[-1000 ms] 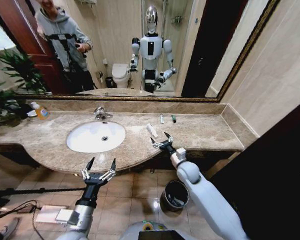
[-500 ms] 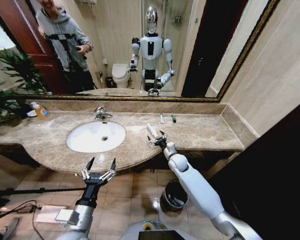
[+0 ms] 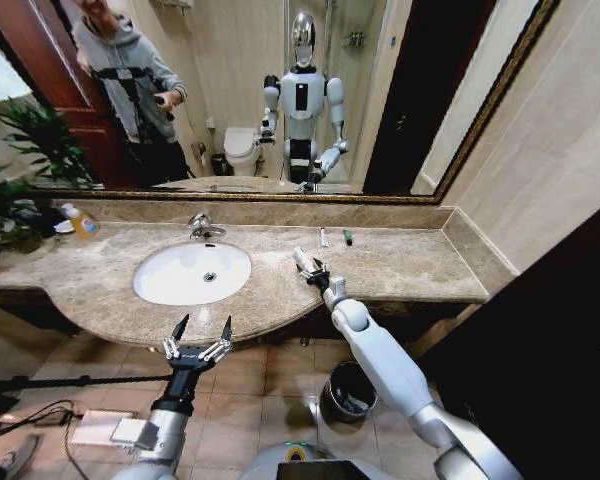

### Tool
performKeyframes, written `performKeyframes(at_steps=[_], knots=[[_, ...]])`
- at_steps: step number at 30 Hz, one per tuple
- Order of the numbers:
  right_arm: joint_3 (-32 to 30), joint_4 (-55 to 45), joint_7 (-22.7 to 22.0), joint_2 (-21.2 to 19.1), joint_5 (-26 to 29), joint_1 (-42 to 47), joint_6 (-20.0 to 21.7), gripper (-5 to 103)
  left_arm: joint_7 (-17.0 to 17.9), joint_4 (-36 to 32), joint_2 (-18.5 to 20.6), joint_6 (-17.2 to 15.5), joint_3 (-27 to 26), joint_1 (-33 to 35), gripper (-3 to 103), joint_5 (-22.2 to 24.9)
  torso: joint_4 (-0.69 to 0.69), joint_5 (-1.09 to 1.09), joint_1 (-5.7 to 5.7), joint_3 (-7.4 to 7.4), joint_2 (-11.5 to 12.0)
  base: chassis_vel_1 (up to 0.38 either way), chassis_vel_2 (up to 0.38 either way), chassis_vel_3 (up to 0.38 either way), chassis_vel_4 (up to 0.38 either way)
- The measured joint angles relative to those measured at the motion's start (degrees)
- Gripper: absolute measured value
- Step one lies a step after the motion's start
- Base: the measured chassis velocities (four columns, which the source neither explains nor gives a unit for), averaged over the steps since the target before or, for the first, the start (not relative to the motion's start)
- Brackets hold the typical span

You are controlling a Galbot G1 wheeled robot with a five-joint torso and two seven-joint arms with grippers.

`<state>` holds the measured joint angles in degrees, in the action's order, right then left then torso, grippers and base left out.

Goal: Pick up the trash from the sink and place it in the trash bin.

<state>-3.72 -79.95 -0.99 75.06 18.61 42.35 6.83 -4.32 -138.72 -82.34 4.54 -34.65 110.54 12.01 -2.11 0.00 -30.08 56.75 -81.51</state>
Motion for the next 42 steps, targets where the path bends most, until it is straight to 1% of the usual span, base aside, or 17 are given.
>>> performKeyframes(at_steps=[1,2,4,5,7,11,17,25,27,31,33,34,35,37,38,39,42], knots=[[-0.3,0.0,0.1,0.0,0.0,0.1,0.0,54,0.0,0.0,0.0,0.0,0.0,0.0,100,0.0,0.0,0.0,0.0,0.0,0.0,0.0,0.0,0.0,0.0],[-0.3,0.0,0.1,0.0,0.0,0.1,0.0,54,0.0,0.0,0.0,0.0,0.0,0.0,100,0.0,0.0,0.0,0.0,0.0,0.0,0.0,0.0,0.0,0.0],[-0.6,-0.2,0.4,0.1,0.0,0.6,0.0,44,0.0,0.0,0.0,0.0,0.0,0.0,100,0.0,0.0,0.0,0.0,0.0,0.0,0.0,0.0,0.0,0.0],[-0.6,-0.2,0.4,0.1,0.0,0.6,0.0,44,0.0,0.0,0.0,0.0,0.0,0.0,100,0.0,0.0,0.0,0.0,0.0,0.0,0.0,0.0,0.0,0.0],[-0.6,-0.5,0.5,0.0,0.0,0.8,0.1,34,0.0,0.0,0.0,0.0,0.0,0.0,100,0.0,0.0,0.0,0.0,0.0,0.0,0.0,0.0,0.0,0.0],[-0.7,-0.9,0.4,0.0,0.0,0.9,0.1,25,0.0,0.0,0.0,0.0,0.0,0.0,100,0.0,0.0,0.0,0.0,0.0,0.0,0.0,0.0,0.0,0.0],[-0.9,-2.7,0.2,-0.5,0.0,1.9,0.5,25,0.0,0.0,0.0,0.0,0.0,0.0,100,0.0,0.0,0.0,0.0,0.0,0.0,0.0,0.0,0.0,0.0],[-4.6,-11.7,-0.7,-2.4,0.3,8.3,1.0,25,0.0,0.0,0.0,0.0,0.0,0.0,100,0.0,0.0,0.01,0.0,0.0,0.0,0.0,0.0,0.0,0.0],[-7.1,-16.1,-0.9,-3.8,0.2,11.9,0.9,25,0.0,0.0,0.0,0.0,0.0,0.0,100,0.0,0.0,0.01,0.0,0.0,0.0,0.0,0.0,0.0,0.0],[-10.8,-20.9,-0.9,-4.9,0.4,16.4,0.4,25,0.0,0.0,0.0,0.0,0.0,0.0,100,0.0,0.0,0.01,0.0,-0.01,0.0,0.0,0.0,0.0,0.0],[-13.7,-25.3,-1.6,-5.4,0.6,21.1,-0.9,25,0.0,0.0,0.0,0.0,0.0,0.0,100,0.0,-0.01,0.0,0.0,-0.01,0.0,0.0,0.0,0.0,0.0],[-13.7,-25.3,-1.6,-5.4,0.6,21.1,-0.9,25,0.0,0.0,0.0,0.0,0.0,0.0,100,0.0,-0.01,0.0,0.0,-0.01,0.0,0.0,0.0,0.0,0.0],[-15.1,-28.2,-2.1,-5.4,0.6,24.7,-1.4,25,0.0,0.0,0.0,0.0,0.0,0.0,100,0.0,0.02,0.01,0.01,-0.01,0.0,0.0,0.0,0.0,0.0],[-15.9,-30.6,-2.5,-5.1,0.5,27.8,-2.1,25,0.0,0.0,0.0,0.0,0.0,0.0,100,0.0,-0.01,0.01,0.01,-0.01,0.0,0.0,0.0,0.0,0.0],[-17.3,-33.0,-2.9,-4.7,-0.1,32.0,-3.2,25,0.0,0.0,0.0,0.0,0.0,0.0,100,0.0,0.0,0.01,0.01,-0.01,0.0,0.0,0.0,0.0,0.0],[-17.3,-33.0,-2.9,-4.7,-0.1,32.0,-3.2,25,0.0,0.0,0.0,0.0,0.0,0.0,100,0.0,0.0,0.01,0.01,-0.01,0.0,0.0,0.0,0.0,0.0],[-19.4,-35.9,-3.4,-3.7,-1.4,37.0,-4.3,25,0.0,0.0,0.0,0.0,0.0,0.0,100,0.0,0.0,0.0,0.01,-0.01,0.0,0.0,0.0,0.0,0.0]])
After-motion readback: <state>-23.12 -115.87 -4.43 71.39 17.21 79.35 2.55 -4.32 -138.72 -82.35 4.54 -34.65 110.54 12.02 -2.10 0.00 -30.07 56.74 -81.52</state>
